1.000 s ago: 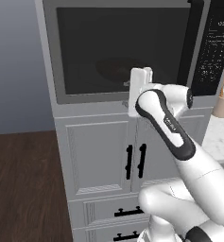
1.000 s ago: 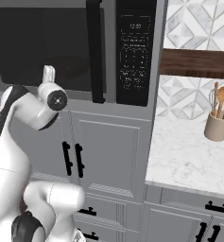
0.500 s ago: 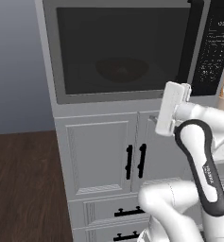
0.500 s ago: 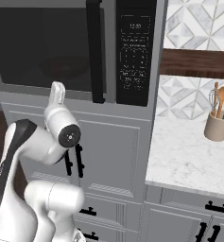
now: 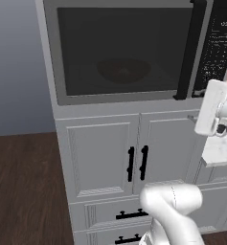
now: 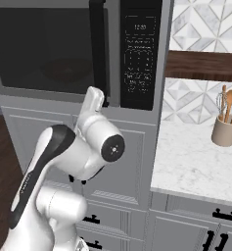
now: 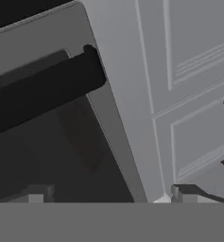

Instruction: Pick the garlic from the sink and place it in the bowl. Then pick the bowl and place it in the microwave. Then close the microwave door and press the start button.

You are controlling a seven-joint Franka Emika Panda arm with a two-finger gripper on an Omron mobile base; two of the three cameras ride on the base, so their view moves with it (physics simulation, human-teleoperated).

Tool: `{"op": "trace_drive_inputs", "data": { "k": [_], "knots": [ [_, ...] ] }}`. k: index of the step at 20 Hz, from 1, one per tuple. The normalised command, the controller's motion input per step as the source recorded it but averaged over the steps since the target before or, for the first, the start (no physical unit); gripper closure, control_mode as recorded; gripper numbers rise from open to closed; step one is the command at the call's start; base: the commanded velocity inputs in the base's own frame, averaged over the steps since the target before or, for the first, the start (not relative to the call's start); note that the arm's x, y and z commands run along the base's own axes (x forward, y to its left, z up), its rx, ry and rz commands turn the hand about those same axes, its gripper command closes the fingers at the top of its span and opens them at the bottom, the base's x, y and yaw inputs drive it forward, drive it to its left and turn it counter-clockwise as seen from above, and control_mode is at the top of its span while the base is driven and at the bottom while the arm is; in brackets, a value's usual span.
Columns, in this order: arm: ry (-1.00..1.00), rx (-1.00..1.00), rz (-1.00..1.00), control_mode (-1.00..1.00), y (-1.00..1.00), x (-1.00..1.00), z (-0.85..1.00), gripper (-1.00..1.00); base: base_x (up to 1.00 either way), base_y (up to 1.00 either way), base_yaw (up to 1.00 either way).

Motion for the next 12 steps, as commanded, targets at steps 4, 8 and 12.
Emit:
{"op": "trace_drive_inputs", "data": {
  "k": [4,8,12],
  "knots": [
    [0.0,0.03,0.0,-1.0,-1.0,0.11,0.0,-1.0,0.0,0.0,0.0],
    [0.0,0.05,0.0,-1.0,-0.88,0.39,0.0,-1.0,0.0,0.0,0.0],
    [0.0,0.08,0.0,-1.0,-0.66,0.53,0.0,-1.0,0.0,0.0,0.0]
  ]
}}
